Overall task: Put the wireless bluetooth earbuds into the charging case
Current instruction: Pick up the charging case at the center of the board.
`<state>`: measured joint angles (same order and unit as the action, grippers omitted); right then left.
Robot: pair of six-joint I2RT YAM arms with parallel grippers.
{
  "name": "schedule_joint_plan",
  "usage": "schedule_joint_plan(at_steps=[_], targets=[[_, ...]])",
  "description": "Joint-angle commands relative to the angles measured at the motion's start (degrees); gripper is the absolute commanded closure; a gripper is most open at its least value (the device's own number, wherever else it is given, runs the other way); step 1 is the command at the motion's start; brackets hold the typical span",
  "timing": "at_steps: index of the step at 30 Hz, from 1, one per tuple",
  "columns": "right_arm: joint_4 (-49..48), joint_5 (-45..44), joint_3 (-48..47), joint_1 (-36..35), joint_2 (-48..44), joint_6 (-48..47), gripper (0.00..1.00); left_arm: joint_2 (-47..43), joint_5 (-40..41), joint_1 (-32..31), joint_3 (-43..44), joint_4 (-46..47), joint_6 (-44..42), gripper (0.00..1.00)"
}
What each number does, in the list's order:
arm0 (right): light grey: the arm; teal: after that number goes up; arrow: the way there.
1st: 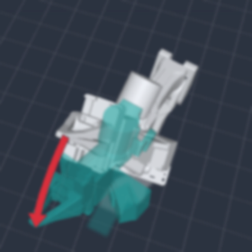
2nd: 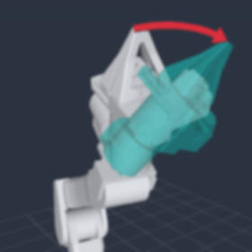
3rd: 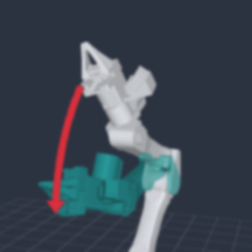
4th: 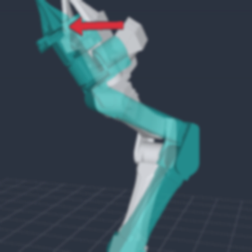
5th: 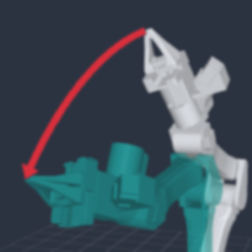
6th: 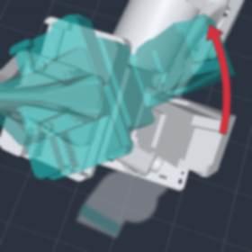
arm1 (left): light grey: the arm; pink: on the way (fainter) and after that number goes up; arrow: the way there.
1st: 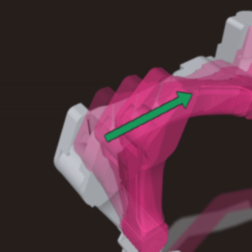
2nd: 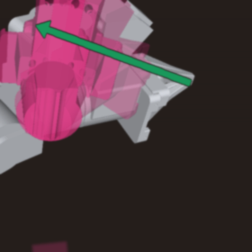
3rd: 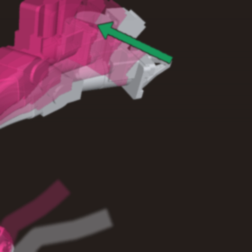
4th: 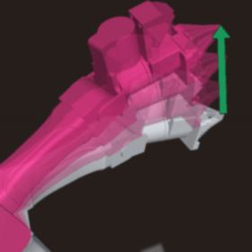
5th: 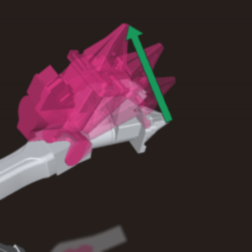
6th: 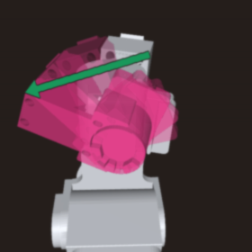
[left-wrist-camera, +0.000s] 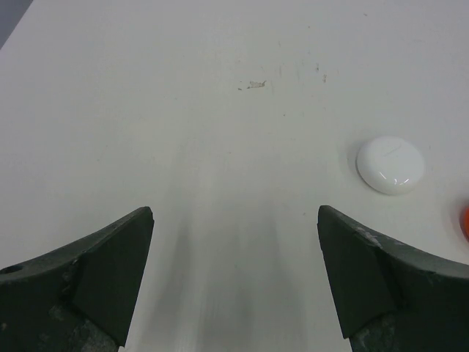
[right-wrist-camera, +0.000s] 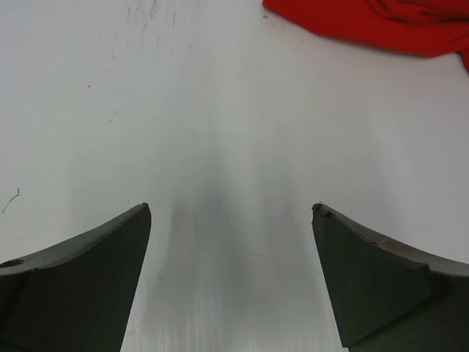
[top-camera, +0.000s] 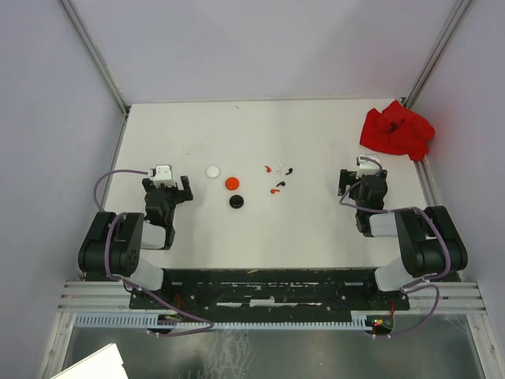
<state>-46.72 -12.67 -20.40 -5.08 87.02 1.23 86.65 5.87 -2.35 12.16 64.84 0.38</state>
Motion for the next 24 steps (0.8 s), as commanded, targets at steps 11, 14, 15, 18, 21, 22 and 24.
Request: schedule_joint_plan(at_steps=[11,14,15,18,21,22,24], targets=[[-3.0,0.2,-0.4,0.4,-0.4,0.5,0.01,0.4,0.1,0.2,1.3,2.7,-0.4,0.01],[-3.0,0.2,-0.5,0.3,-0.3,0.5,0.01,0.3,0.1,0.2,1.3,2.7,-0.4,0.01],[-3.0,0.2,-0.5,0.4,-0.3,0.5,0.01,0.3,0.1,0.2,1.3,2.6,-0.4,0.01],[-2.9,0.4,-0.6,0.3,-0.3,0.6,0.01,0.4,0.1,0.2,1.2,2.6,-0.4,0.01],[-3.4,0.1,-0.4,0.4,-0.4,0.5,0.01,0.1,0.2,0.2,1.6,2.6,-0.5,0.01],[-3.7,-1.1,-0.2,0.3,-1.0,1.1,0.01,-0.7,-0.8,0.2,2.9,-0.2,-0.9,0.01],[1.7,-3.2,-1.6,0.2,-5.2,2.1,0.01,-3.4,-4.3,0.1,6.2,-8.1,-2.2,0.01]])
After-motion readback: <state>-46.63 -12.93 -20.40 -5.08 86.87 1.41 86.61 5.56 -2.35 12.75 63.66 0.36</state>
